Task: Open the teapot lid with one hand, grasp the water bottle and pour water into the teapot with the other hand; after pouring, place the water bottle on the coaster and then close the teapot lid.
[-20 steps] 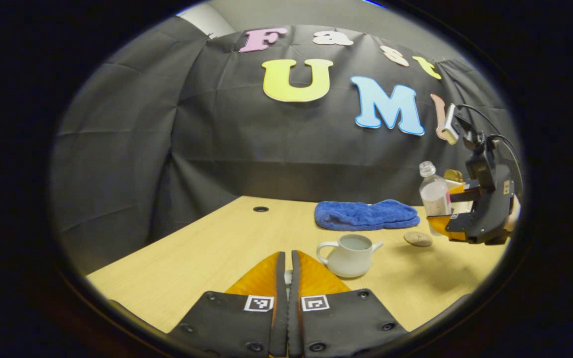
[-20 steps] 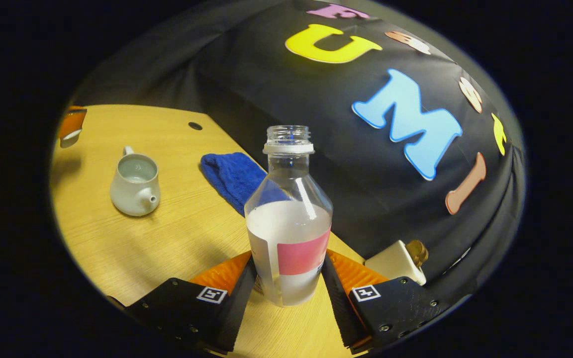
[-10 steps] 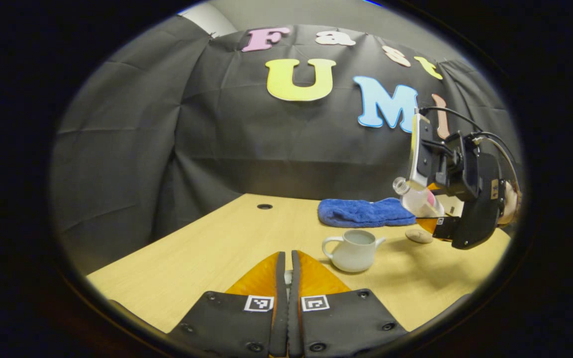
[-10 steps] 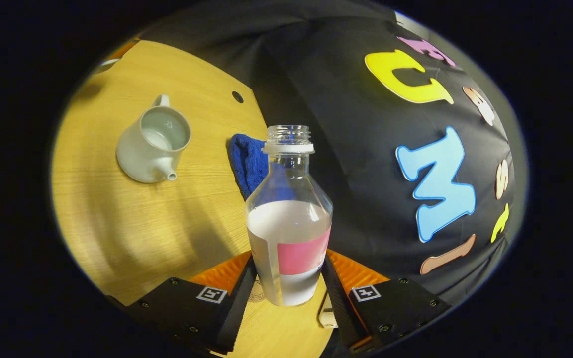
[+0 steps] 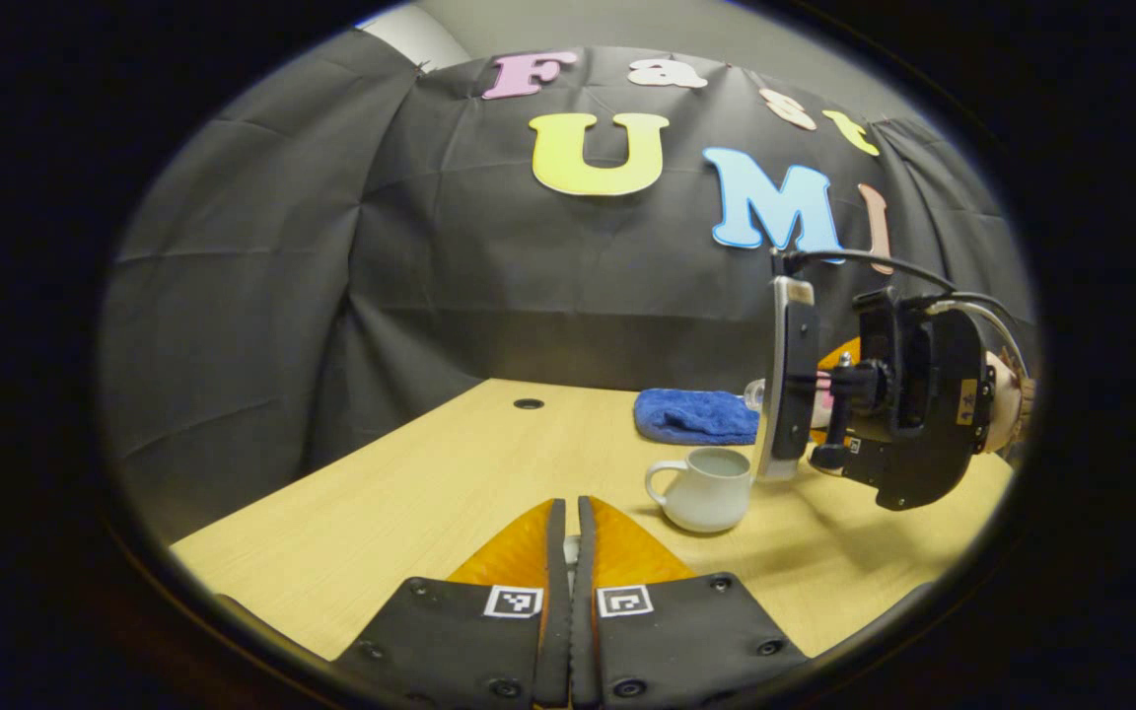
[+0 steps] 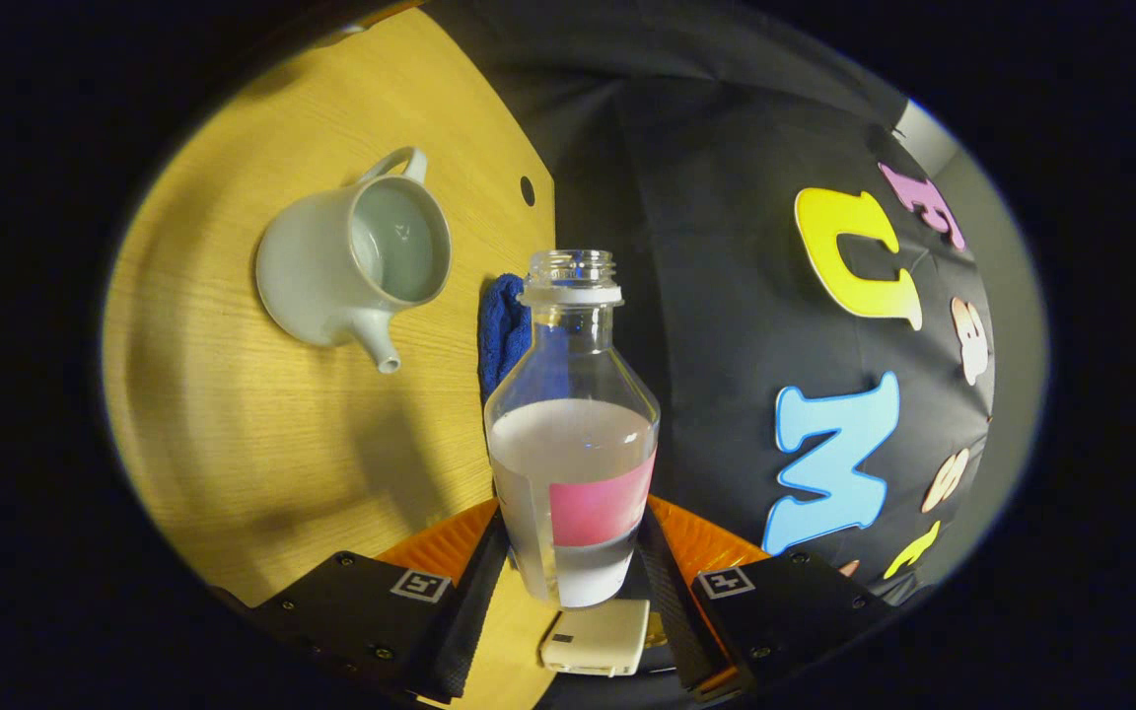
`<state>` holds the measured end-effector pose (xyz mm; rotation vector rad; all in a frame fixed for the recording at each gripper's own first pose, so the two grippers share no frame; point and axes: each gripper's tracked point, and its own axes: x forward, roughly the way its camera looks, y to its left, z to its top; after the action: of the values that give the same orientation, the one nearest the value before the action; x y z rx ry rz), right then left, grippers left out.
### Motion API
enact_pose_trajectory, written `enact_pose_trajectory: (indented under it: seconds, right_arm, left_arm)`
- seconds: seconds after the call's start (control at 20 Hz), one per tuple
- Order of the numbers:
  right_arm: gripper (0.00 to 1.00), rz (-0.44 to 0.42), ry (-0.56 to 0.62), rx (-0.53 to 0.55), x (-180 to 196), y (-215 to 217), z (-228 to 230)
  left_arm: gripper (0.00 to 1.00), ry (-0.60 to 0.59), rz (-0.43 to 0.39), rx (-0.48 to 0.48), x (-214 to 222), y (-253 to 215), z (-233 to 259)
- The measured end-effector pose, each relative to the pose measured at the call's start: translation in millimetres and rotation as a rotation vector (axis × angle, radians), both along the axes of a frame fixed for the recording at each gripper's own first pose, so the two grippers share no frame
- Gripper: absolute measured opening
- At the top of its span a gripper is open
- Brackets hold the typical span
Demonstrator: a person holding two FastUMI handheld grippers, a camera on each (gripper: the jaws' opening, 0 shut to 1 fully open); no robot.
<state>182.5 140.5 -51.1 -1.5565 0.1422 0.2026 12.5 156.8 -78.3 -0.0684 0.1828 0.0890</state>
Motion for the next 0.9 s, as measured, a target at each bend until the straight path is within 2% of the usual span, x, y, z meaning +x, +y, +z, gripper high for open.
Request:
enact_pose_trajectory:
  seconds: [0.35, 0.9]
  right_arm:
    - [0.76, 0.059, -0.087, -0.166, 3, -1, 9]
    - [0.76, 0.131, -0.192, -0.315, 2, 12, 25]
  left_arm:
    - [0.06, 0.006, -0.001, -0.001, 0, 2, -4]
    - [0.07, 0.01, 0.0, 0.002, -3, 2, -3]
